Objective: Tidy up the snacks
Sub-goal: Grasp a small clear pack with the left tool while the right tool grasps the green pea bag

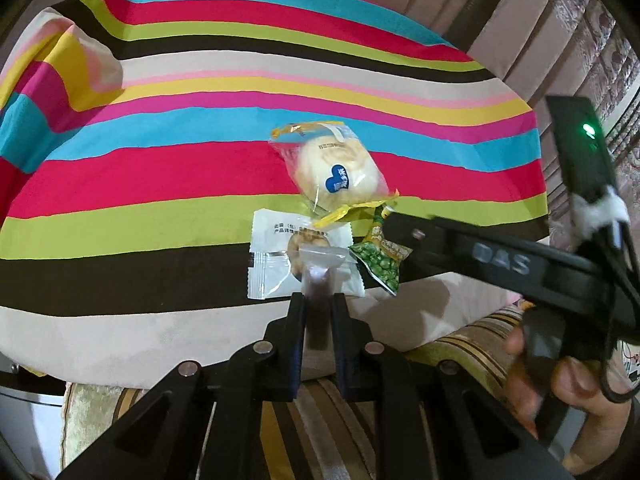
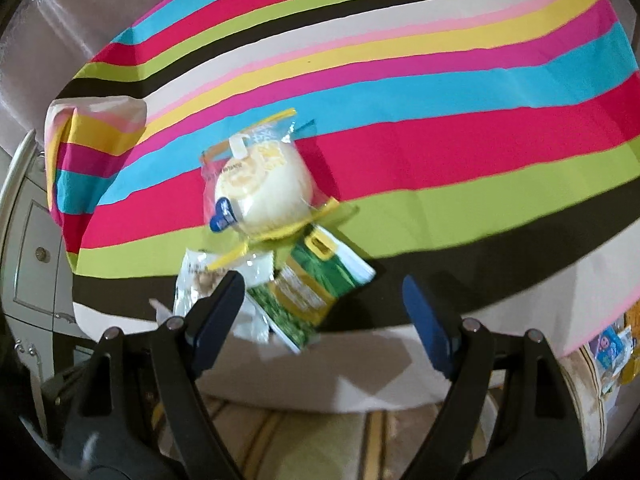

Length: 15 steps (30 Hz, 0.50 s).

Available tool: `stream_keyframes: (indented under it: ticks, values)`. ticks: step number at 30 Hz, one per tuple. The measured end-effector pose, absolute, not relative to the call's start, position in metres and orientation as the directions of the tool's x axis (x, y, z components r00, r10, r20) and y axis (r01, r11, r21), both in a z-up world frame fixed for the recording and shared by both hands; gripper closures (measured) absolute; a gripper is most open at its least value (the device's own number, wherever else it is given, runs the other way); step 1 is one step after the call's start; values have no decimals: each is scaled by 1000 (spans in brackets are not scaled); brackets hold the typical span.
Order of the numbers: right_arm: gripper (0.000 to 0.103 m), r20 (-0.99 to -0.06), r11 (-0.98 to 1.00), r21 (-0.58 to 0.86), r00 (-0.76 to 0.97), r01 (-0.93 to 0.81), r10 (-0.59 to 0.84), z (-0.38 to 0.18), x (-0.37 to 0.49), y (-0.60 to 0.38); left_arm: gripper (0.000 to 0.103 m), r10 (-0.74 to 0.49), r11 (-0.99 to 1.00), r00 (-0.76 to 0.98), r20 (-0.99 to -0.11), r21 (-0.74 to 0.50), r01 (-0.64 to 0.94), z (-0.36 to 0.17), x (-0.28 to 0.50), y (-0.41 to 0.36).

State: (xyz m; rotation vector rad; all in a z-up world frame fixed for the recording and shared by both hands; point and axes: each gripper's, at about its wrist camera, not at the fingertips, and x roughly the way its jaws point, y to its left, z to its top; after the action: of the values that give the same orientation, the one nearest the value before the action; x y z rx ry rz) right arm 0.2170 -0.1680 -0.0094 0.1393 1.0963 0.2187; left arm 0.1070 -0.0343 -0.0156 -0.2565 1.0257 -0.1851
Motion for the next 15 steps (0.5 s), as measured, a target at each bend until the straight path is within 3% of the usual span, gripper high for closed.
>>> stream_keyframes:
  ticks: [11, 15]
  values:
    - [25, -917, 985, 110, 368, -132, 152, -28, 216, -160, 90, -280, 950, 511, -813, -310, 29, -16, 106, -34]
    - [32, -918, 986, 111, 368, -123, 149, -28, 213, -166, 90, -280, 951, 513, -812, -309, 31, -14, 105, -33]
